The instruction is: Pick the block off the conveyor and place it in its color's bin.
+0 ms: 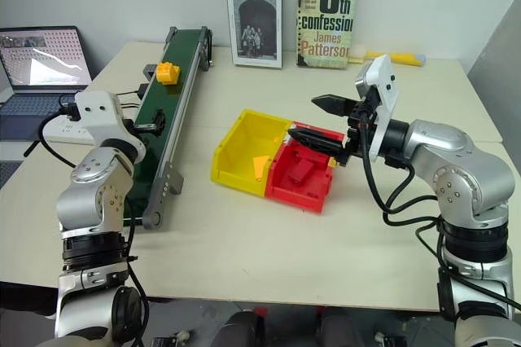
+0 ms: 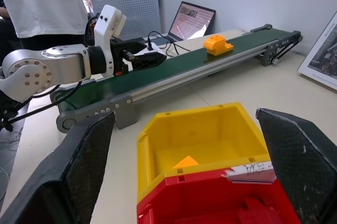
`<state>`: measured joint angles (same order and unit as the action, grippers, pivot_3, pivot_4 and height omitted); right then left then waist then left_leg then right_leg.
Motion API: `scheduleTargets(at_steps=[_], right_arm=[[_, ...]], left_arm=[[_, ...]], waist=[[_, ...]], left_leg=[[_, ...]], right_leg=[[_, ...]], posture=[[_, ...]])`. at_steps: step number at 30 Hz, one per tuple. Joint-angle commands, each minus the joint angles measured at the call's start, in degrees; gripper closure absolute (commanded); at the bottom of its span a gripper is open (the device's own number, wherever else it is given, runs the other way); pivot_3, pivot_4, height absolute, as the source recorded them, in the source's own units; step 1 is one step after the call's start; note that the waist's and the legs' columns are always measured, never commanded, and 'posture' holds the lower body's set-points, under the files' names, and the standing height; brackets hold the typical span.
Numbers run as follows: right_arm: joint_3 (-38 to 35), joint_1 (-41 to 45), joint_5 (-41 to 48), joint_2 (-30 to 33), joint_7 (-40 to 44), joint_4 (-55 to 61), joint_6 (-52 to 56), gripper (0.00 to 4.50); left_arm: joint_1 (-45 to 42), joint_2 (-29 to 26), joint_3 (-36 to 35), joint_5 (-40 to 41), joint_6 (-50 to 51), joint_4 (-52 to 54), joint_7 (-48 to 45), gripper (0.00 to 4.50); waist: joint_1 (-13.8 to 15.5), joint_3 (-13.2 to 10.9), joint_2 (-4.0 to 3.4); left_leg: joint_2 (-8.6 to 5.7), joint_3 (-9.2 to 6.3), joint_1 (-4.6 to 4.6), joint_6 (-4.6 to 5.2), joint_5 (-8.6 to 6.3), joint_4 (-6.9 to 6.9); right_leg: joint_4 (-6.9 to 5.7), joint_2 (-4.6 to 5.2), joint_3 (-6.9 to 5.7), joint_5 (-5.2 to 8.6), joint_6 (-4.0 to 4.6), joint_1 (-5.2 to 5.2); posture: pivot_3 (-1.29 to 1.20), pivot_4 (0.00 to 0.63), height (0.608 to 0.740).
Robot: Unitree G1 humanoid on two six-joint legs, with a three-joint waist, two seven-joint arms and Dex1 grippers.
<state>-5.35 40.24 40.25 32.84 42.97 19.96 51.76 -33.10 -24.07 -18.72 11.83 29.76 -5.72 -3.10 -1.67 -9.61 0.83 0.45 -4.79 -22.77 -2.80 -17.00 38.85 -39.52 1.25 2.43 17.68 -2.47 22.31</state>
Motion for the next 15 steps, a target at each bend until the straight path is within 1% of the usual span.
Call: scheduleTargets(at_steps=[1, 15], right_arm=[[-0.03, 0.83, 0.98, 1.23, 0.25, 2.49, -0.44, 0.0], [-0.61, 0.46, 3.03, 2.25, -1.45, 4.27, 0.98, 0.0]], left_arm=[[-1.28, -0.15, 0.16, -0.75, -1.73, 0.1, 0.45, 0.02], [-1.54, 0.01, 0.0, -1.53, -2.18, -1.59, 2.35, 0.02]], waist=[[0.0, 0.0, 0.0], [0.01, 0.0, 0.0]], left_leg=[[0.0, 0.0, 0.0, 0.0, 0.0, 0.0], [0.0, 0.0, 0.0, -0.01, 0.01, 0.0]], right_leg=[[0.0, 0.0, 0.0, 0.0, 0.0, 0.0], [0.0, 0.0, 0.0, 0.0, 0.0, 0.0]], posture=[[0.0, 0.15, 0.74], [0.0, 0.15, 0.74]])
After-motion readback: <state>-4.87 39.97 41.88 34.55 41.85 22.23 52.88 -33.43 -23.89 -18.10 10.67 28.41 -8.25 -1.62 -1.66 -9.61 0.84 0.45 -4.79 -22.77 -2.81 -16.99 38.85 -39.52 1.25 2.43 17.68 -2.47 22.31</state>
